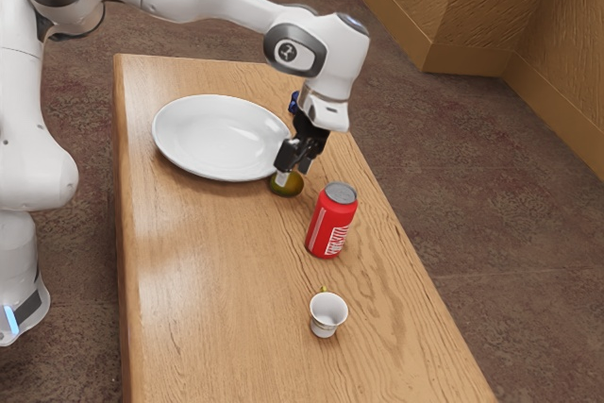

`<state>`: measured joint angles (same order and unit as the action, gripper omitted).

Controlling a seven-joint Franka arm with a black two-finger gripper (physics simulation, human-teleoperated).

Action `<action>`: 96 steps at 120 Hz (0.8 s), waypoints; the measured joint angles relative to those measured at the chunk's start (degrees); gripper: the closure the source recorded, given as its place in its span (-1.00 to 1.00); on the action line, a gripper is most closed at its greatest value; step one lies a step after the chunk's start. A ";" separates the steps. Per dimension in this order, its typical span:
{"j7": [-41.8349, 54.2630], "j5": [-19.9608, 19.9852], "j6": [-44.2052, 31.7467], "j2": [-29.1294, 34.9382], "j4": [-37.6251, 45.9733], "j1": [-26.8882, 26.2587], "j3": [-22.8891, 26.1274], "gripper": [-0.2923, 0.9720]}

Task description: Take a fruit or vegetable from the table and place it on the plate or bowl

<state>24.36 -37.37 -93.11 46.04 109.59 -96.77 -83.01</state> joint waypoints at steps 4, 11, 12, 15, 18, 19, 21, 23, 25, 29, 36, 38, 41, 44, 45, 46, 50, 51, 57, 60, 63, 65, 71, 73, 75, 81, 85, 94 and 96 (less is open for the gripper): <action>0.52 -0.04 -0.07 0.03 0.09 -0.02 -0.17 -0.51; 1.36 -0.71 -0.35 0.04 0.04 -0.30 -0.93 -0.51; 1.47 -0.84 -0.42 0.04 0.03 -0.31 -1.01 -0.51; 1.80 -1.27 -0.70 0.04 -0.01 -0.33 -1.25 -0.51; 2.12 -1.68 -1.02 0.04 0.00 -0.35 -1.61 -0.51; 2.22 -1.80 -1.12 0.05 0.00 -0.36 -1.71 -0.51; 2.42 -2.02 -1.31 0.08 0.01 -0.39 -1.91 -0.51; 2.61 -2.21 -1.49 0.14 0.01 -0.42 -2.06 -0.51; 2.80 -2.38 -1.70 0.24 0.02 -0.45 -2.18 -0.51; 3.16 -2.66 -2.17 0.44 0.03 -0.49 -2.38 -0.51; 3.75 -3.02 -3.20 0.94 0.18 -0.59 -2.64 -0.51; 3.91 -3.10 -3.49 1.06 0.21 -0.62 -2.68 -0.51; 4.14 -3.19 -3.89 1.27 0.25 -0.65 -2.75 -0.51; 4.36 -3.27 -4.24 1.43 0.37 -0.69 -2.99 -0.51; 4.43 -3.29 -4.35 1.47 0.42 -0.71 -3.14 -0.51; 4.50 -3.31 -4.46 1.51 0.47 -0.74 -3.26 -0.51; 4.76 -3.39 -4.84 1.58 0.72 -0.89 -3.86 -0.44; 4.83 -3.41 -4.93 1.58 0.76 -0.93 -3.98 -0.42; 5.18 -3.51 -5.49 1.62 0.88 -1.04 -4.48 -0.25; 5.36 -3.58 -5.73 1.60 0.81 -1.17 -4.58 -0.17; 5.55 -3.75 -5.95 1.50 0.62 -1.35 -4.51 -0.09; 5.68 -3.98 -6.06 1.41 0.27 -1.43 -4.16 -0.04; 6.03 -4.79 -6.16 1.19 -1.18 -1.51 -2.53 0.03; 6.15 -5.10 -5.94 1.11 -2.04 -1.73 -1.95 0.05; 6.27 -5.45 -5.60 1.03 -3.02 -2.12 -1.41 0.06; 6.62 -6.30 -4.16 0.73 -5.93 -3.73 -0.43 0.07; 6.84 -6.72 -3.02 0.48 -7.59 -4.90 -0.10 0.07; 7.28 -7.15 -0.90 -0.48 -9.24 -6.16 0.30 0.07; 7.38 -7.16 -0.49 -0.85 -9.44 -6.27 0.34 0.07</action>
<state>31.74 -44.53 -93.61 45.19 100.15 -103.04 -82.67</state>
